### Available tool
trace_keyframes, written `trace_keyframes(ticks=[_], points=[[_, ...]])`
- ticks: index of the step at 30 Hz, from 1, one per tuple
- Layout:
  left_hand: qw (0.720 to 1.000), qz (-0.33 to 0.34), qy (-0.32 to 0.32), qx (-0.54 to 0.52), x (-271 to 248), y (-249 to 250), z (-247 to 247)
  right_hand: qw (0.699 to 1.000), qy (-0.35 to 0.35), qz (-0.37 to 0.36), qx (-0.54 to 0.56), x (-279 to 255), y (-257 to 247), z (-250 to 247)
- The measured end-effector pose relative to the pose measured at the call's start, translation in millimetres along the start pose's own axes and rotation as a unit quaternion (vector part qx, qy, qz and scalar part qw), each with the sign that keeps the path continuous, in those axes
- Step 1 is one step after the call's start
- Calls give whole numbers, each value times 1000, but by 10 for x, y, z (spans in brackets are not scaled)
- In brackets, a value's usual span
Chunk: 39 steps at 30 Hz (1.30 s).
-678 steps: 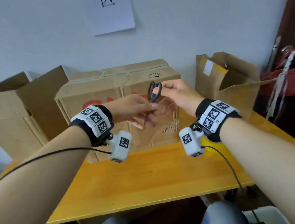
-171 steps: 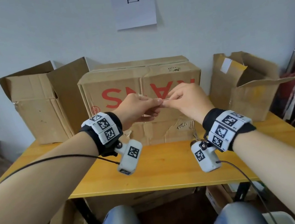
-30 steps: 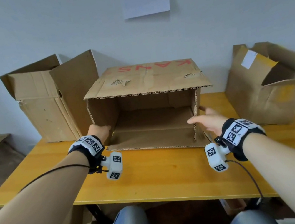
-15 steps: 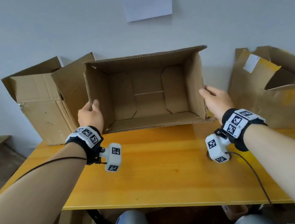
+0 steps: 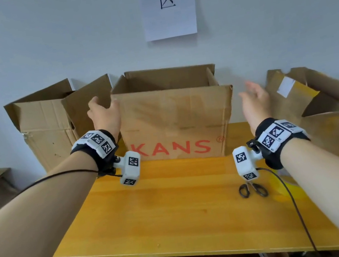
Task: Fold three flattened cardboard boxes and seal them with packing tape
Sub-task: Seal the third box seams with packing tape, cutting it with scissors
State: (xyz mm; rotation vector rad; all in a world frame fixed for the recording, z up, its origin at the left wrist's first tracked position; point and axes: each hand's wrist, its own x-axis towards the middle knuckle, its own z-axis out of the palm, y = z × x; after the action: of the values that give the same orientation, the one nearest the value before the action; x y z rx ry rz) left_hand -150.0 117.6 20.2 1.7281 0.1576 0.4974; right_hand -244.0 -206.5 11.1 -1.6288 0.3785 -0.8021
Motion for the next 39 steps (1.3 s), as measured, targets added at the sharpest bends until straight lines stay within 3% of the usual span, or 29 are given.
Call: trace_keyframes(ticks=[7,11,15,18,22,24,27,32,39], points=[[989,-81,-121,5,-199,-104,283,989,-76,87,-96,-24,235,-227],[974,-131,-186,13,-494,-132,593,936,-184,108,-280,-61,424,-496],[949,-135,-279,63,-840,-224,917,878,-225,165,-390,-9,706,-799],[912,-144,-364,124,-1091,-327,1152,835,-229,188,-464,60,962,-1058],[835,-172,-491,180,-1375,-483,1447,774,-253,235,-531,63,1182,-1283],[801,-193,-533,194,-1513,-542,1605,761,-246,262,-540,39,1250,-1329],[769,-218,-566,204,-1674,-576,1807,760,-231,270,-544,34,1321,-1296],[763,-234,-568,201,-1829,-657,2077,778,-241,244,-526,82,1412,-1168],[774,-234,-554,199,-1828,-646,2221,854,-271,288,-337,80,1646,-929]])
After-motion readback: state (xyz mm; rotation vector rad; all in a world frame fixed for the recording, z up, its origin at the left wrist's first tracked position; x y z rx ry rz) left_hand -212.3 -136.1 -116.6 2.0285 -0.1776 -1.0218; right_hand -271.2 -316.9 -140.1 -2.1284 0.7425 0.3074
